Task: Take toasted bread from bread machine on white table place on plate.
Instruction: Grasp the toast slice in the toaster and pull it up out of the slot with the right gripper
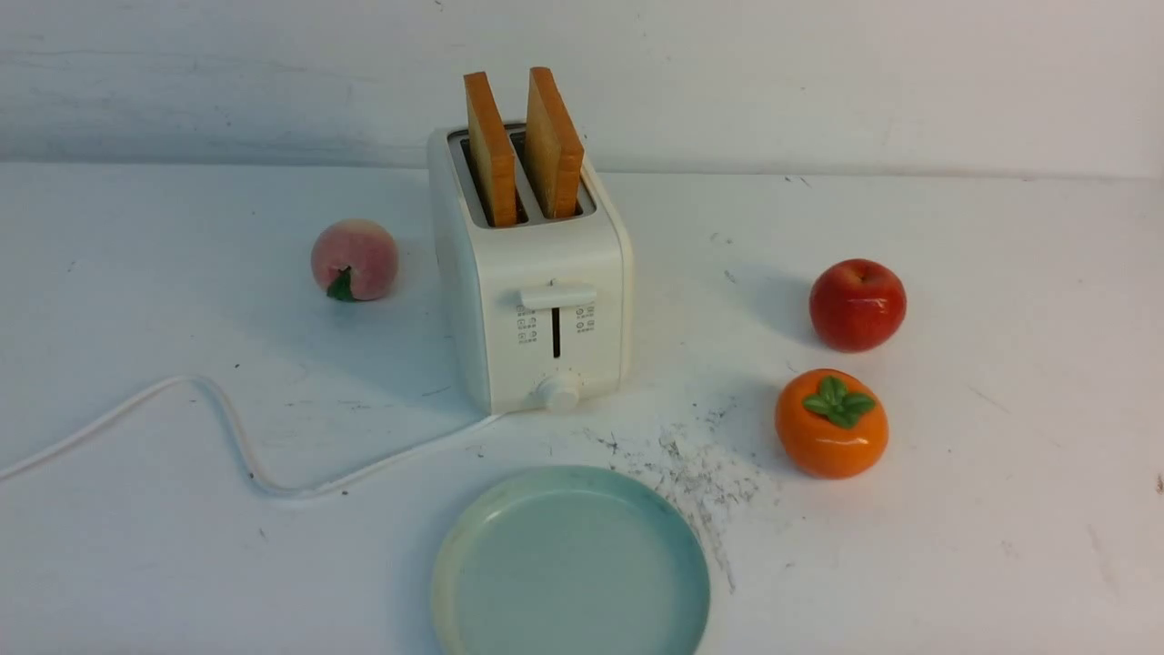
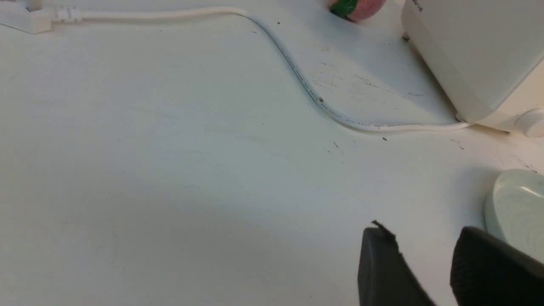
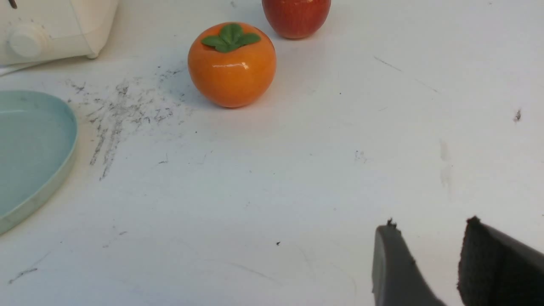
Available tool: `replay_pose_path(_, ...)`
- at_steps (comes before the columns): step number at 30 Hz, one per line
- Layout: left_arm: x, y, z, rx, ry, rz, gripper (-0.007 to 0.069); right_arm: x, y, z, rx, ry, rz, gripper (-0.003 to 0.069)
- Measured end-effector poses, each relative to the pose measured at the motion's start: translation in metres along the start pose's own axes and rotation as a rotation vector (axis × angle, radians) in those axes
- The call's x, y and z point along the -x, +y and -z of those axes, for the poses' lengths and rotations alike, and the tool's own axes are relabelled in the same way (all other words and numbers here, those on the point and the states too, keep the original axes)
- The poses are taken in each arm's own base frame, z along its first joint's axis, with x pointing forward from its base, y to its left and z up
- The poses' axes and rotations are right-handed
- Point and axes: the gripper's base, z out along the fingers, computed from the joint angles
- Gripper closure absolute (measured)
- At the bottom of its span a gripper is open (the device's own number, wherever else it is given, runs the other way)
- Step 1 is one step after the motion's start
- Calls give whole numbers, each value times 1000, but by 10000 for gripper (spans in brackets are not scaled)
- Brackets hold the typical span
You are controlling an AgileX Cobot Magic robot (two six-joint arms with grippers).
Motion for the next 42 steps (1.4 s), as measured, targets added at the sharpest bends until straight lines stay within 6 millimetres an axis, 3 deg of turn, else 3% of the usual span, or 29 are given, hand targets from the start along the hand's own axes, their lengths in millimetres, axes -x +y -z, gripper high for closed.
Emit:
replay_pose_path(26,0,0,0,1,-1,-3,386,0,0,0,0,0,0,419)
replay_pose_path(36,3,3,0,29,-29,-92,386,0,0,0,0,0,1,419)
replay_pose_path(38,2,0,0,1,-24,26,386,1,0,0,-5,-6,10,419)
replay_pose_path(39,2,-4,0,-48,-13,251,386,1,0,0,-3,-15,-6,419)
replay_pose_path(40,1,-7,0,-75,0,369,386,1,0,0,2,-22,-29,419)
replay_pose_path(42,2,-14,1,-149,38,742,386,3,3,-1,43,-50,-222,419)
